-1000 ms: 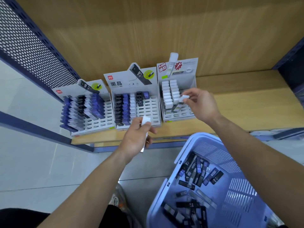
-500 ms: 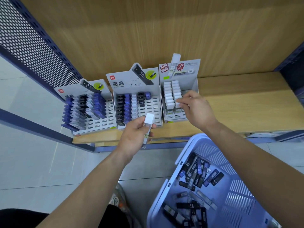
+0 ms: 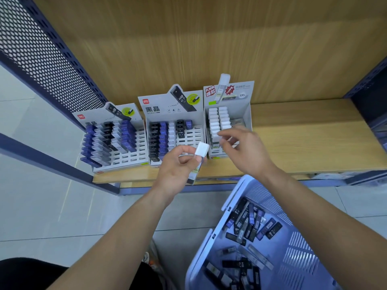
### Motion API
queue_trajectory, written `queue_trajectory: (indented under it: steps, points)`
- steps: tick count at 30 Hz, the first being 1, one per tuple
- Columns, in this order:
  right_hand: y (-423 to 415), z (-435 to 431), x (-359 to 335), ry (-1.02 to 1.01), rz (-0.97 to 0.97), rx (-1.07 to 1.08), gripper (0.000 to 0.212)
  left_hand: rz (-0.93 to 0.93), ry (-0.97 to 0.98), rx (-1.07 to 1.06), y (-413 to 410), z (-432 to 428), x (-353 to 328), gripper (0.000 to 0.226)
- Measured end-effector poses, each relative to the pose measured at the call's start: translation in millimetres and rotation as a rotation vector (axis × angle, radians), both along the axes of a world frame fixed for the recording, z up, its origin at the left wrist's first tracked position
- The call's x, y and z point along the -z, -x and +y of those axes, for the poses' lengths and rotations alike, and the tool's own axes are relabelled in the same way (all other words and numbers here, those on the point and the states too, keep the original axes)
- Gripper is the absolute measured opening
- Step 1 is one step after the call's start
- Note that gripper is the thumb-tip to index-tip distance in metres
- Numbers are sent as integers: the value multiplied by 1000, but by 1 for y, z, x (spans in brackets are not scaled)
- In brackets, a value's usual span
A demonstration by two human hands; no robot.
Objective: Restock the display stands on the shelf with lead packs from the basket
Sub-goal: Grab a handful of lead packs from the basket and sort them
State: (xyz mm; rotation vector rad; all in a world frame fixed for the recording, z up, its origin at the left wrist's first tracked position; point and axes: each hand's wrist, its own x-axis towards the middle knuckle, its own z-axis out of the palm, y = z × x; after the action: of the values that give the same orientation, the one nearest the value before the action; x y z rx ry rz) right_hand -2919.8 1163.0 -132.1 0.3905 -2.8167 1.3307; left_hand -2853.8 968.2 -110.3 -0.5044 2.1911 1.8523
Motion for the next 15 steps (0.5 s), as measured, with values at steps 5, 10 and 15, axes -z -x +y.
queue_trajectory:
  steps: [5, 10, 15]
  points:
    - [-9, -17, -18, 207, -231, -161, 12, 48, 18, 6, 4, 10, -3, 7]
    - [9, -2, -29, 124, -128, -118, 14, 51, 155, 46, 9, 8, 4, 19]
    - [25, 5, -20, -53, 8, -56, 6, -59, 739, 416, 4, -11, 21, 64]
